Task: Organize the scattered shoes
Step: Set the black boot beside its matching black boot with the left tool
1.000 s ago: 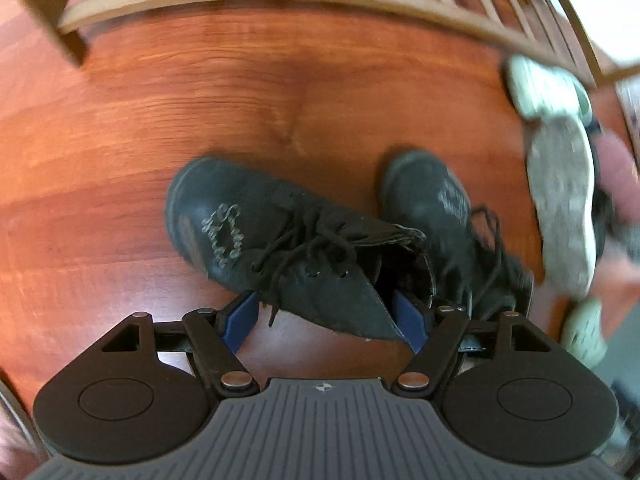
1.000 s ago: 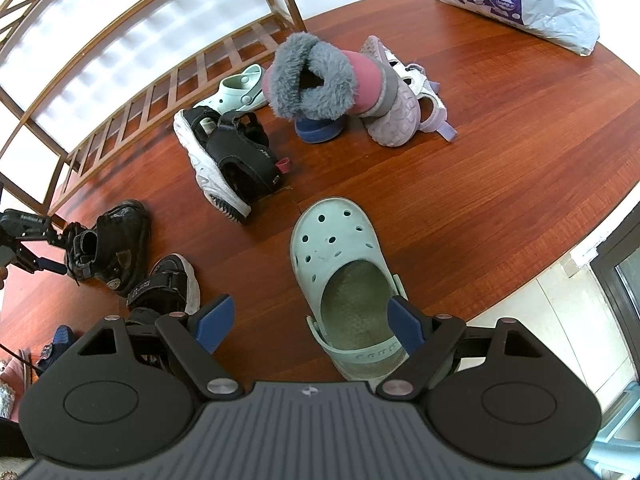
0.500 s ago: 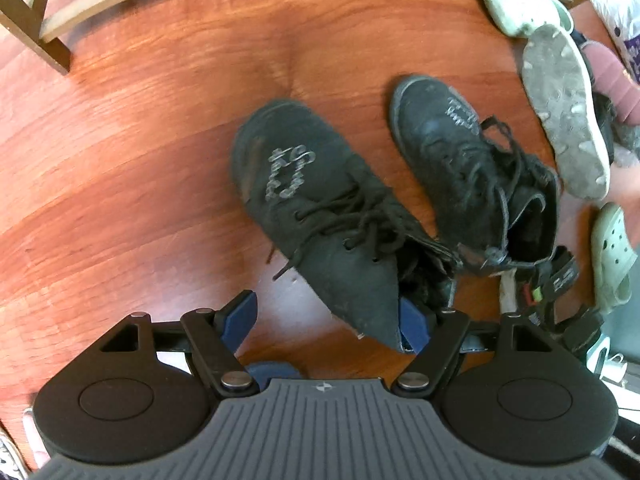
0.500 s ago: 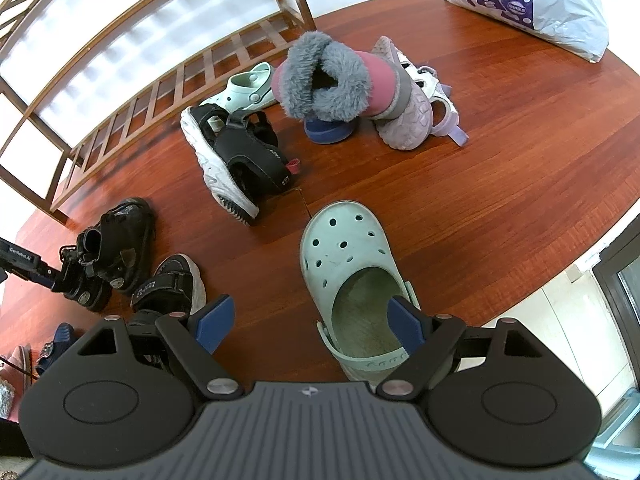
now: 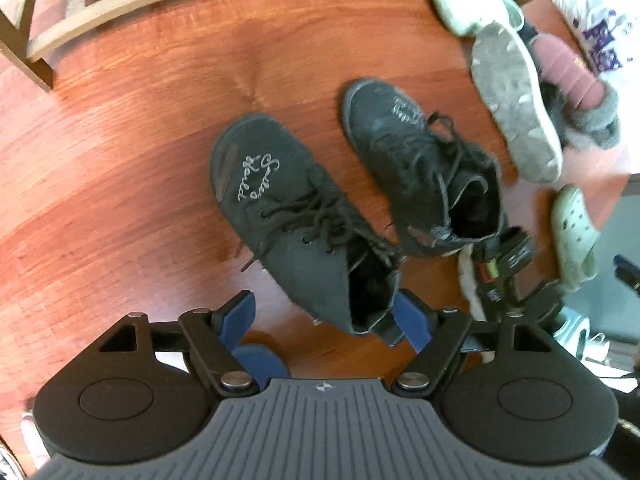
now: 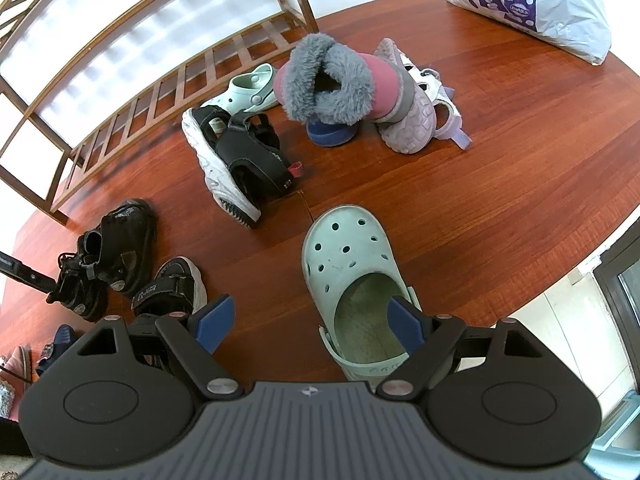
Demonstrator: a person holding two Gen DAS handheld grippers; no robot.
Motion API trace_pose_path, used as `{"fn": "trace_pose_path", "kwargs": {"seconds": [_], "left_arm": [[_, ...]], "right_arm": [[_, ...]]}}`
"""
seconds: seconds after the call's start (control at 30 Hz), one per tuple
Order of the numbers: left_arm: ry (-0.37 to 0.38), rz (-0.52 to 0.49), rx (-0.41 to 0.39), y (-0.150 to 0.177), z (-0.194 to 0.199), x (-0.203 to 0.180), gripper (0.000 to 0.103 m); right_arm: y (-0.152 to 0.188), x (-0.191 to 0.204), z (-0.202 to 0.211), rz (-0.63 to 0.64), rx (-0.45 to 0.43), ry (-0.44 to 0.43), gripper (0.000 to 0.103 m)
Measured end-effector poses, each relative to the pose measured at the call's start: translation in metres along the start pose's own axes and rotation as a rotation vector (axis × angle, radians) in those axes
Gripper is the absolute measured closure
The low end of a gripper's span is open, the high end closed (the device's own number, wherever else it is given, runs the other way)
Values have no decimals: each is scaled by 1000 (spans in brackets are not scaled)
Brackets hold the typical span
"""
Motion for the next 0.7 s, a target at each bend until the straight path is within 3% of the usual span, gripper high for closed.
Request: {"fn": "trace_pose_path", "kwargs": {"seconds": [0.37,0.7], "left_arm": [[114,271,-101,-25,-2,11,18],[51,341,-80,-31,-32,23,17]], "right_arm": [[0,1,1,0,-5,0,15],[3,-2,5,-9,-8,7,15]]}}
Point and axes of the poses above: each gripper's, at about its wrist camera, not at the fingertips, and z roughly against the way its jaws point, x to its left, y to its underside, the point moved 10 cm from there along -z, roughly the way its jaws point, and after that the axes turned 2 degrees about z, right-handed, at the moved point
